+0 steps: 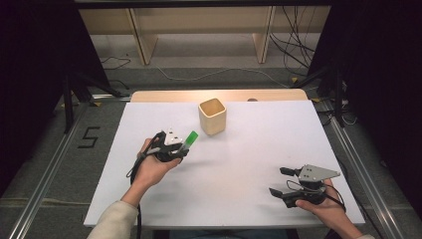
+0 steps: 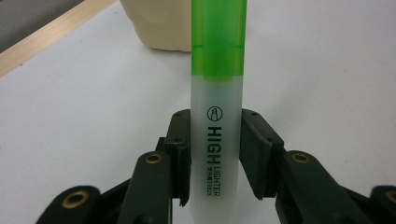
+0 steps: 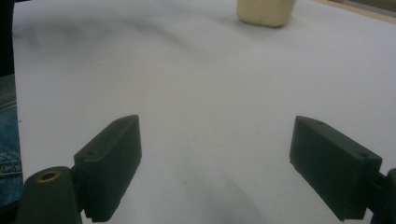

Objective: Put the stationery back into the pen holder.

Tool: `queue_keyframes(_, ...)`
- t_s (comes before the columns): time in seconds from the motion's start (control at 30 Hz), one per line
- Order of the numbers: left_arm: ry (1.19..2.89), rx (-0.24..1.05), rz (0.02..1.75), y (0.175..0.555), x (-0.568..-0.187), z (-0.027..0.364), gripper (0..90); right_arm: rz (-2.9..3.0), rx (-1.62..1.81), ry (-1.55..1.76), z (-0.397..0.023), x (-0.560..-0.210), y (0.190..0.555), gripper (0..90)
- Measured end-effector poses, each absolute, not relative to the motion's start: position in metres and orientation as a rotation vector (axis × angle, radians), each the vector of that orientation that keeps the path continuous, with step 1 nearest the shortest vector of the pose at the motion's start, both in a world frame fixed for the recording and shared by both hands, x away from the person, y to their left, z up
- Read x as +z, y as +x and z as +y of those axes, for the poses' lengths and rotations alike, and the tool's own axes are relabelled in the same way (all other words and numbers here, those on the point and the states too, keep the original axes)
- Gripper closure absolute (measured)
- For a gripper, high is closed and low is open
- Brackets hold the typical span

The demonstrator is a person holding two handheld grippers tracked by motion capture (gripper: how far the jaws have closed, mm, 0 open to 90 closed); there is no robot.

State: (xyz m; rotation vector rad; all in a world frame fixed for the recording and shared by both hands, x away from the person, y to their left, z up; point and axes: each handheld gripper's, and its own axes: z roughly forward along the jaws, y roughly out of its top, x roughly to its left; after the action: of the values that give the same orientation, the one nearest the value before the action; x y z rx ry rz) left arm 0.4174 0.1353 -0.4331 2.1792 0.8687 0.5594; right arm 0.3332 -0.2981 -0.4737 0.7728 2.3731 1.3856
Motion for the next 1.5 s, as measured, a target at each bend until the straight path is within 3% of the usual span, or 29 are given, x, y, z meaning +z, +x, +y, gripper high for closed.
queue_keyframes(0.7,1.918,0.631,0.879,0.425,-0.436,0.128,66.2,2.373,1.389,0.777,-0.298,-0.474,0.333,17.4)
queue_keyframes(1.5,1.797,0.661,0.892,0.441,-0.428,0.122,66.2,2.377,1.387,0.765,-0.298,-0.474,0.334,17.4)
